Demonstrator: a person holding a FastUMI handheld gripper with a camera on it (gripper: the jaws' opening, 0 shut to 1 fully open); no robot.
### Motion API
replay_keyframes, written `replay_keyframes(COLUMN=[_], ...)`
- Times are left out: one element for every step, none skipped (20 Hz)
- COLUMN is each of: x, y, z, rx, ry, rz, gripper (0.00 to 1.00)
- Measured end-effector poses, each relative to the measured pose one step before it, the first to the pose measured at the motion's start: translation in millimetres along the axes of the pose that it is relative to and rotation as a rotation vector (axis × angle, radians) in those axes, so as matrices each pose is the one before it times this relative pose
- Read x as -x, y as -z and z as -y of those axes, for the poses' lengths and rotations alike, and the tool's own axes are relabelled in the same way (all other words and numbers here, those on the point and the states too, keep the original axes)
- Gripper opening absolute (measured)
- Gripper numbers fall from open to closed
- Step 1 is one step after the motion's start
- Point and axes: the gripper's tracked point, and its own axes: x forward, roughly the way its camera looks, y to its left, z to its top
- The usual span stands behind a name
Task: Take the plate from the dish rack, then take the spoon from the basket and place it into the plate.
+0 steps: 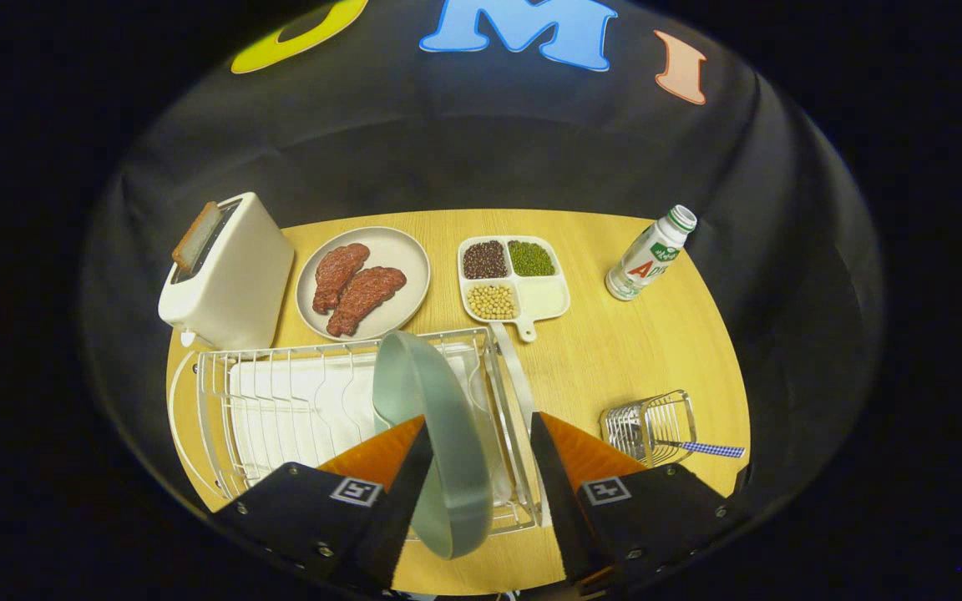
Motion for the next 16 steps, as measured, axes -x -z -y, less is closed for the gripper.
replay_keyframes(x=[-1.12,1.38,0.64,-0.57,9.92,0.5,3.72,4.17,3.47,4.39,4.15,1.55,2.89,0.05,2.78,1.68], y=[2.99,-2.26,-2.84,4.02,-2.86,0.71,-1.96,-3.14,-4.56,-4.64,-3.03,-3.33,-3.31,-0.82,-1.86,-1.25], z=[0.62,-0.36,-8.04,-2.51,-1.73,-4.53,-3.43,0.5,1.51,3.23,1.87,1.0,2.62,0.48,0.8,3.67], rx=[-0.00676,-0.00814,0.00493,0.03324,0.04021,0.01309,0.01586,0.01988,0.01101,0.01031,0.01073,0.00163,0.00248,-0.00583,-0.01717,-0.01419], ry=[0.01923,0.00829,-0.01469,0.01133,0.00755,0.02986,0.02436,0.02786,0.02366,0.0169,0.01502,0.00217,-0.00326,-0.0109,-0.01504,-0.01022], rz=[-0.00857,0.01046,0.0098,-0.00942,0.00968,0.0009,0.00715,0.01572,0.01568,0.01714,0.00564,0.0106,0.00146,0.00155,-0.00132,0.00031], gripper=[0.61,0.49,0.36,0.3,0.28,0.22,0.22,0.22,0.22,0.21,0.22,0.22,0.22,0.22,0.22,0.21])
